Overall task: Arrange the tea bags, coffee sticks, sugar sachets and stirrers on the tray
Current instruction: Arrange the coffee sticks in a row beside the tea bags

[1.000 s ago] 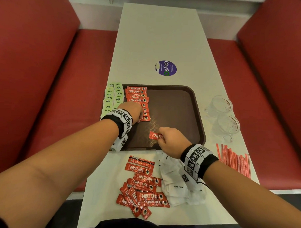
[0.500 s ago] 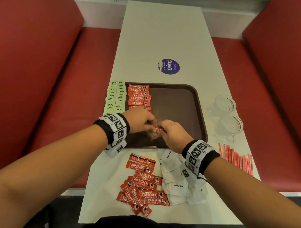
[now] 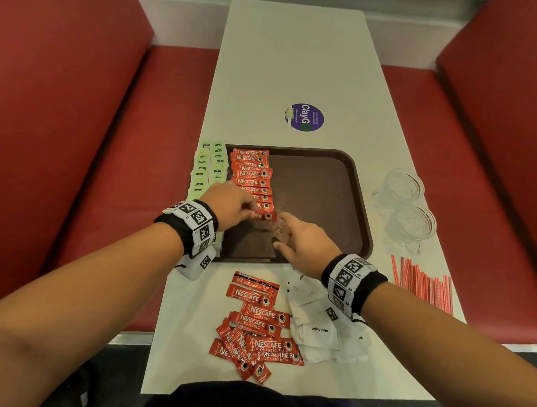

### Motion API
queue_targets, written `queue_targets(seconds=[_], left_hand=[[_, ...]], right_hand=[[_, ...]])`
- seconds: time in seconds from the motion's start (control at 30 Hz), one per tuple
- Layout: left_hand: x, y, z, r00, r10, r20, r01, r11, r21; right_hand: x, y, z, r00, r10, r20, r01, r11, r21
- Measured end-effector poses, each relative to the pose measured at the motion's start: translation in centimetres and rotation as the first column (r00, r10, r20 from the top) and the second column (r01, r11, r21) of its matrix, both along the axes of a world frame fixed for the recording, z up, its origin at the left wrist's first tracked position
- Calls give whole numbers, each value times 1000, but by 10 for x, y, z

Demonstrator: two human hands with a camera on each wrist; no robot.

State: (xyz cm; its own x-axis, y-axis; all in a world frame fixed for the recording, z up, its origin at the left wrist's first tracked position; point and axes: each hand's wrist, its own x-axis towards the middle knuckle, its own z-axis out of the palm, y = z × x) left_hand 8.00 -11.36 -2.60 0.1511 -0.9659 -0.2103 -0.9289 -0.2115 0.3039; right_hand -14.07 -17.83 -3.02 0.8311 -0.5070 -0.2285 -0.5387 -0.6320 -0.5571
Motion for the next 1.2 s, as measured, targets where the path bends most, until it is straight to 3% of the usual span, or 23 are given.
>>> queue_targets(seconds=[0.13,0.27,0.4,0.57,0.83,0.97,1.2], left_hand=[[0,-11,-7,993,-20,114,5,991,131],[-10,-21,-13,985,-29,168,-10,975,222],[-13,-26,-19,979,20,201,-58,981,183],[-20,-25,-19,988,-6,155,-36,963,268],[-7,-35,-15,981,63,181,-107,964,244],[-8,-35,-12,978,65,198,-106,974,202],[-24,5,15,995,78,56,-80,996,37]], right_hand=[[-3,8,-4,972,178,-152,-189,980,-63],[6,25,-5,888,356,-291,-384,922,-43],[15,35,-10,819,396,-415,-460,886,-63],[21,37,-7,769,418,-483,-528,842,-112],[25,35,-6,773,417,-479,-519,849,-99],[23,35,-5,810,389,-439,-466,881,-78],[6,31,1,899,344,-271,-369,928,-48]])
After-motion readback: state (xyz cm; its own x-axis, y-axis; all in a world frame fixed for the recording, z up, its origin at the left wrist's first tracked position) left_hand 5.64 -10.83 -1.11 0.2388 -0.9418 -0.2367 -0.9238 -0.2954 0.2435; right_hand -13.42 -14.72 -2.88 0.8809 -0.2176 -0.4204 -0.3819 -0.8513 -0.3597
